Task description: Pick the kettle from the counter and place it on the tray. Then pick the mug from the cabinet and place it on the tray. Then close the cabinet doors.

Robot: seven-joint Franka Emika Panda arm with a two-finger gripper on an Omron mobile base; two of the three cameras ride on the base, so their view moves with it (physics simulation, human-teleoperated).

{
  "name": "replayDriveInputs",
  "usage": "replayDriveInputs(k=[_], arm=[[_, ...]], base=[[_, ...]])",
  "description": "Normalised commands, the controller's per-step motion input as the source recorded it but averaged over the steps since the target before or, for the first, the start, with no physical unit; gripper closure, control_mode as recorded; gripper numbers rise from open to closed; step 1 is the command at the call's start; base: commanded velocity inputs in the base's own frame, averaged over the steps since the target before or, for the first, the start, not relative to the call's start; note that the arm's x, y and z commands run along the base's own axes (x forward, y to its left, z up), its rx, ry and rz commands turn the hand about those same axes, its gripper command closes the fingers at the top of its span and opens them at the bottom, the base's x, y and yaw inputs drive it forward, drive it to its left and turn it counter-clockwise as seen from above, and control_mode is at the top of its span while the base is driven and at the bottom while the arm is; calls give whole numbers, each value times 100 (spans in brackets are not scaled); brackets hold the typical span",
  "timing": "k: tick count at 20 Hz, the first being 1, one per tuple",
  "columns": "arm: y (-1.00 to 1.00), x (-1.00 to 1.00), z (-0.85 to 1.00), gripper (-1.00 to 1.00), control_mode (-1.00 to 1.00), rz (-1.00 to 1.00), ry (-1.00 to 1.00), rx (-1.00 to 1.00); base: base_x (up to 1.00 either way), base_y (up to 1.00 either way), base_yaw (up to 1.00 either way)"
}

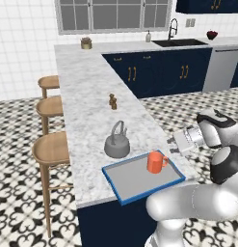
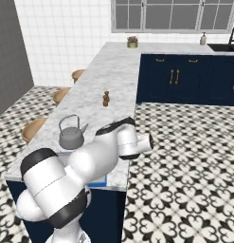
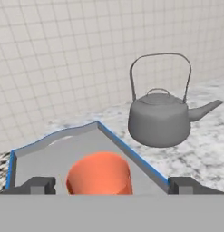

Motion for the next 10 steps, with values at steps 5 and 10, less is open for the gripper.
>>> replayDriveInputs(k=[5,10], arm=[[30,-3,45,-100,-100,-23,11,0],[32,0,40,-100,-100,-38,21,0]], base=[[0,0,0],[0,0,0]])
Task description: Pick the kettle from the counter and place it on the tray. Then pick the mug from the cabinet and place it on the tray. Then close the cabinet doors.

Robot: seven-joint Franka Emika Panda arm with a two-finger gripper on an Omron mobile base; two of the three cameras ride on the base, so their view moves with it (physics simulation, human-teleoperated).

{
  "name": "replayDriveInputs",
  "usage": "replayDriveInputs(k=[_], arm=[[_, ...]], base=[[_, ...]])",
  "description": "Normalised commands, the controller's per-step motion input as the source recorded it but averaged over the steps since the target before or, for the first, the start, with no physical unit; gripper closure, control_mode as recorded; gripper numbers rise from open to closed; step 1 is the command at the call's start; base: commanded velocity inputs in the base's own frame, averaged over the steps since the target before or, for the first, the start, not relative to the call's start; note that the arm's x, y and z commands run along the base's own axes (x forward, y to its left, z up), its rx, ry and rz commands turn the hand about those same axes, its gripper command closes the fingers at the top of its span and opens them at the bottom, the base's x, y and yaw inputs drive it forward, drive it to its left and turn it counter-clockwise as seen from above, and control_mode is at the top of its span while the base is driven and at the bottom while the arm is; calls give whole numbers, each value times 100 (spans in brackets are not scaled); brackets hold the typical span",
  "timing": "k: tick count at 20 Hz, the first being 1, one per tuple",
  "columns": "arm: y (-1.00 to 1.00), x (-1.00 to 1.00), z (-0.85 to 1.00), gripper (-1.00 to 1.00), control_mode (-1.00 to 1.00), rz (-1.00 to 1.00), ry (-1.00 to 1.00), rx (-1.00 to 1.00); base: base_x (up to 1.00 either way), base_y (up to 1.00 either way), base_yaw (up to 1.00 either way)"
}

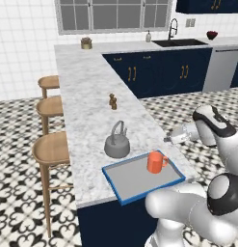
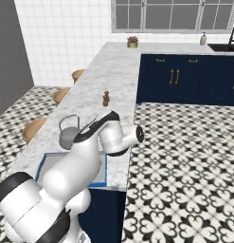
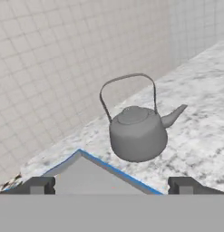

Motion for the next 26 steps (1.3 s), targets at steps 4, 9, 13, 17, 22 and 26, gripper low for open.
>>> replayDriveInputs(k=[4,9,13,17,22,26], arm=[[47,0,23,-100,-100,-44,21,-3],[61,0,0,-100,-100,-45,9,-10],[34,-10,-2,-100,-100,-30,3,-19],[2,-6,-3,-100,-100,-29,11,0],[1,0,36,-100,-100,-31,11,0],[6,6,32,-100,-100,-26,21,0]], base=[[0,0,0],[0,0,0],[0,0,0],[0,0,0],[0,0,0],[0,0,0]])
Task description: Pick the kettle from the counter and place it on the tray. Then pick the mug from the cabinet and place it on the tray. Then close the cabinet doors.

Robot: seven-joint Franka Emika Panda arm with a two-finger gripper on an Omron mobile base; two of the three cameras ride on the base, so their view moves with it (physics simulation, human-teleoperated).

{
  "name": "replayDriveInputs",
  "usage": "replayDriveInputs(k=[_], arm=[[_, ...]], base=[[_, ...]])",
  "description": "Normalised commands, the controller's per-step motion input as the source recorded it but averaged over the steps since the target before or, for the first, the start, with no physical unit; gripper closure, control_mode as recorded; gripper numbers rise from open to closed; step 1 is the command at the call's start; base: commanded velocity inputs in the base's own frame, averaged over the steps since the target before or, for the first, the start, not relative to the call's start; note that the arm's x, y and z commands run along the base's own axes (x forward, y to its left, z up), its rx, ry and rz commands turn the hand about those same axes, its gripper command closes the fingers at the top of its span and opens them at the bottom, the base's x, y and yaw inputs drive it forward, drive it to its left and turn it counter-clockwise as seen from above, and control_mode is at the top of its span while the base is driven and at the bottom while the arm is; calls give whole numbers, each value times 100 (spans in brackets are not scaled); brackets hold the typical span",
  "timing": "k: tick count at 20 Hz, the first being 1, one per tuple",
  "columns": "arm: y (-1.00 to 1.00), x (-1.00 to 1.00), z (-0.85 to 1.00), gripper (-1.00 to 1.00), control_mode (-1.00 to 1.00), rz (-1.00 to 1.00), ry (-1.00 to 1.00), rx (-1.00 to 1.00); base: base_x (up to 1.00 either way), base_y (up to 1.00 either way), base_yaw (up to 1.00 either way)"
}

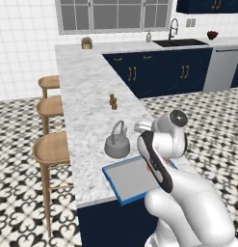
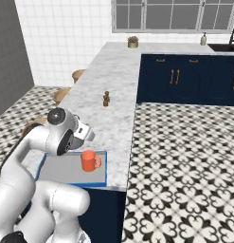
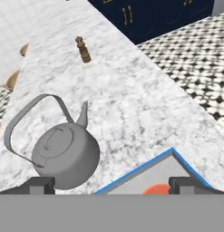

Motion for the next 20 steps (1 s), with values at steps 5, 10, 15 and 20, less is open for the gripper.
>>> replayDriveInputs(k=[5,10,15,20], arm=[[36,13,27,-100,-100,-12,12,0],[43,0,30,-100,-100,-5,1,5],[36,11,0,-100,-100,-5,7,1],[19,30,2,-100,-100,0,15,1]], base=[[0,0,0],[0,0,0],[0,0,0],[0,0,0]])
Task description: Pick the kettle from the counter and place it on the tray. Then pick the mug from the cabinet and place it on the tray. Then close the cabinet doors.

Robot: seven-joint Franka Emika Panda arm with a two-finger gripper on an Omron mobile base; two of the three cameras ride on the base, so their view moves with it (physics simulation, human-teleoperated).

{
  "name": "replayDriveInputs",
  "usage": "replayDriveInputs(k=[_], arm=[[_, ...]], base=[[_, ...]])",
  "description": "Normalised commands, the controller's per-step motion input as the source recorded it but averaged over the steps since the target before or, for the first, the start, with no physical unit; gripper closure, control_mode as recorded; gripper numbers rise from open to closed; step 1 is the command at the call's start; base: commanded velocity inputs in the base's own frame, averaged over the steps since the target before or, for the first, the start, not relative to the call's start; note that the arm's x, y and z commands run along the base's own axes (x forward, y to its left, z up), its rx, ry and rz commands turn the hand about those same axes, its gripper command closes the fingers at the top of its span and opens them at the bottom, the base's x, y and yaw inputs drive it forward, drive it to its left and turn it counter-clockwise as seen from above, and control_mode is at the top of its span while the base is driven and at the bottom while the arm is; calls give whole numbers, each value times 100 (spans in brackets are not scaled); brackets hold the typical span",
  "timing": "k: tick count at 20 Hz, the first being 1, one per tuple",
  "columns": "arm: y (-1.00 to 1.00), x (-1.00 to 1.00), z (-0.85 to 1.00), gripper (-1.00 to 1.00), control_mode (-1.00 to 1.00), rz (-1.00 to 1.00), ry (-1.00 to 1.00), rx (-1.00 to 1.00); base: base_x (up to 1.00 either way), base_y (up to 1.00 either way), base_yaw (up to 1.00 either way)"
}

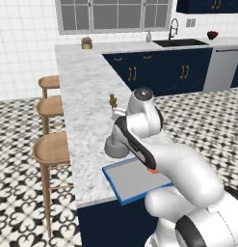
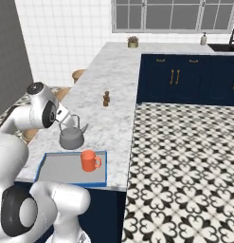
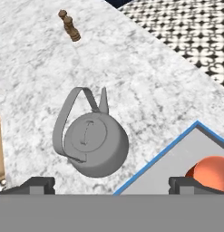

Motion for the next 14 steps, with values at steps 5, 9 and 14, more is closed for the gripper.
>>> replayDriveInputs(k=[5,9,14], arm=[[0,20,0,-100,-100,0,10,3],[12,26,-11,-100,-100,0,9,1],[5,28,-18,-100,-100,0,10,2]], base=[[0,0,0],[0,0,0],[0,0,0]])
